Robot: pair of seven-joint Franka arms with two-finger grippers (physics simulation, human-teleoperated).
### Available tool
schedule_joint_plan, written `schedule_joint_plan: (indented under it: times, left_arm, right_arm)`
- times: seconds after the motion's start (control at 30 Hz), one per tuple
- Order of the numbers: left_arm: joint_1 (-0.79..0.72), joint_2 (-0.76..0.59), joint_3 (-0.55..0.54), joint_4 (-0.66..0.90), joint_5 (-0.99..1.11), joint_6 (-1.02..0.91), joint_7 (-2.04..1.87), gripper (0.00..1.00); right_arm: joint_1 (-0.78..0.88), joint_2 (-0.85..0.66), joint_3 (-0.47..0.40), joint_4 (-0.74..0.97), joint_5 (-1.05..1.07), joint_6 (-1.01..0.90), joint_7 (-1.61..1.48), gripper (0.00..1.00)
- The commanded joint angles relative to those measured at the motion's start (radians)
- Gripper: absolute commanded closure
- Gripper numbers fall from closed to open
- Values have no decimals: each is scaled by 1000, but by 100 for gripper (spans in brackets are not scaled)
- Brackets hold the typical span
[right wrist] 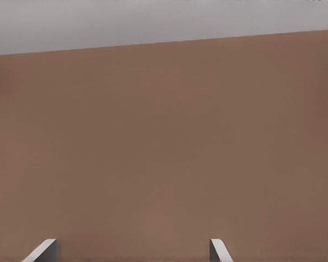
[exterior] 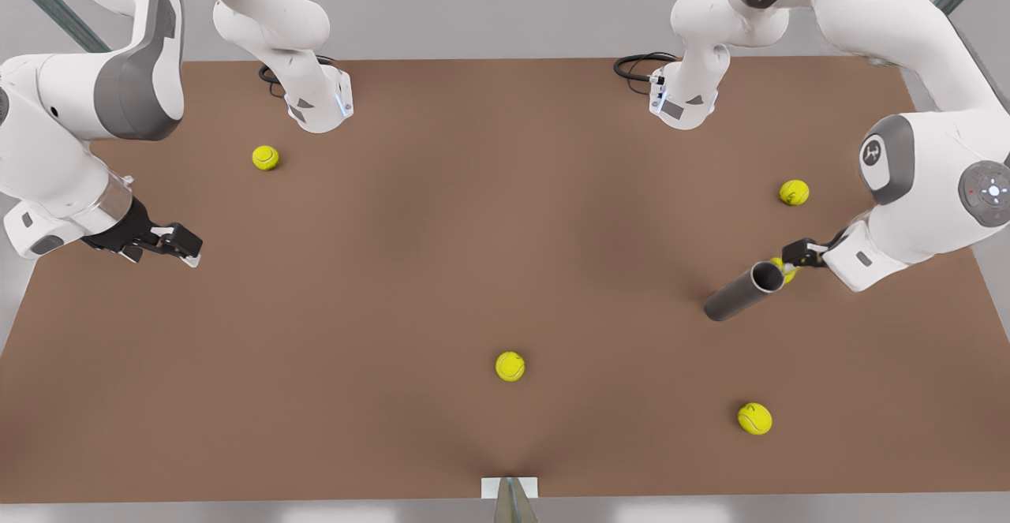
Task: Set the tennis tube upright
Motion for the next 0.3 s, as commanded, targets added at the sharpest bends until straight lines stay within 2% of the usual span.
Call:
schedule_joint_plan:
  times: [0.0,0.27]
  left_arm:
    - [-1,-6,0,-2,17,0,0,0]
    - [1,-35,-8,-25,17,0,-3,0]
  right_arm:
    - [-1,0,0,-1,0,0,0,0]
    - [-1,0,0,-1,0,0,-6,0]
